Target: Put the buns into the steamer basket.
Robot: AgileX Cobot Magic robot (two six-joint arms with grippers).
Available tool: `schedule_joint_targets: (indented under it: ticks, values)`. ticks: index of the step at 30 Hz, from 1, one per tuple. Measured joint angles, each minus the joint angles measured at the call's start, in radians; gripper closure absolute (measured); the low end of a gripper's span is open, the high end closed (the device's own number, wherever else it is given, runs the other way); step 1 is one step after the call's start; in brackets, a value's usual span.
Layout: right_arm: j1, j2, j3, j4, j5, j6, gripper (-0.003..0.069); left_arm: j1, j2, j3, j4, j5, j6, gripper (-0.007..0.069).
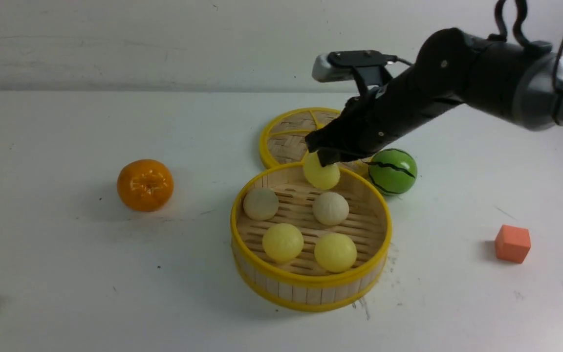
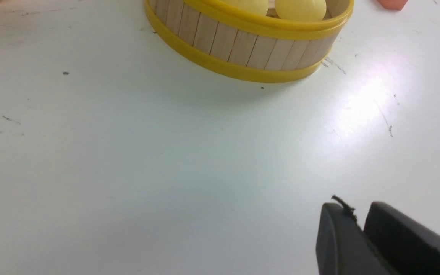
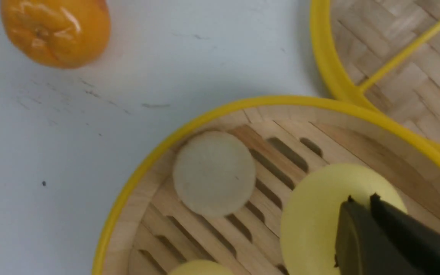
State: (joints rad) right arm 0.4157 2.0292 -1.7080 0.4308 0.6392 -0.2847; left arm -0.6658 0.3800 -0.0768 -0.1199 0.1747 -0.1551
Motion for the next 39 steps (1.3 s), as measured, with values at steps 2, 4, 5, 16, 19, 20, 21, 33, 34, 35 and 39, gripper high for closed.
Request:
schedule_joint_targets:
  ticks: [2,4,5,16,19,20,21,33,34,35,39]
  values:
    - [0.016,0.021,0.000,0.004,-0.033,0.000,0.0656,0.000,0.000,0.000,0.000,0.000,0.000,0.0525]
    - [0.031,0.050,-0.003,0.006,-0.052,0.000,0.0656,0.000,0.000,0.000,0.000,0.000,0.000,0.0525]
    - [0.032,0.053,-0.003,0.006,-0.054,0.000,0.0656,0.000,0.000,0.000,0.000,0.000,0.000,0.0525]
    - [0.033,0.125,-0.007,0.008,-0.088,0.000,0.0517,0.000,0.000,0.000,0.000,0.000,0.000,0.0525]
    - [0.032,0.114,-0.007,0.006,-0.092,0.000,0.0380,0.000,0.000,0.000,0.000,0.000,0.000,0.0525]
    - [0.030,0.102,-0.007,0.006,-0.082,0.000,0.0326,0.000,0.000,0.000,0.000,0.000,0.000,0.0524]
    - [0.026,0.083,-0.007,0.003,-0.060,0.000,0.0274,0.000,0.000,0.000,0.000,0.000,0.000,0.0523]
    - [0.004,-0.496,0.203,-0.168,0.326,0.196,0.0370,0.000,0.000,0.000,0.000,0.000,0.000,0.0514]
    - [0.004,-0.574,0.287,-0.178,0.326,0.228,0.0444,0.000,0.000,0.000,0.000,0.000,0.000,0.0512]
    - [0.004,-0.585,0.299,-0.180,0.324,0.237,0.0465,0.000,0.000,0.000,0.000,0.000,0.000,0.0512]
    - [0.004,-0.814,0.536,-0.184,0.281,0.312,0.0649,0.000,0.000,0.000,0.000,0.000,0.000,0.0512]
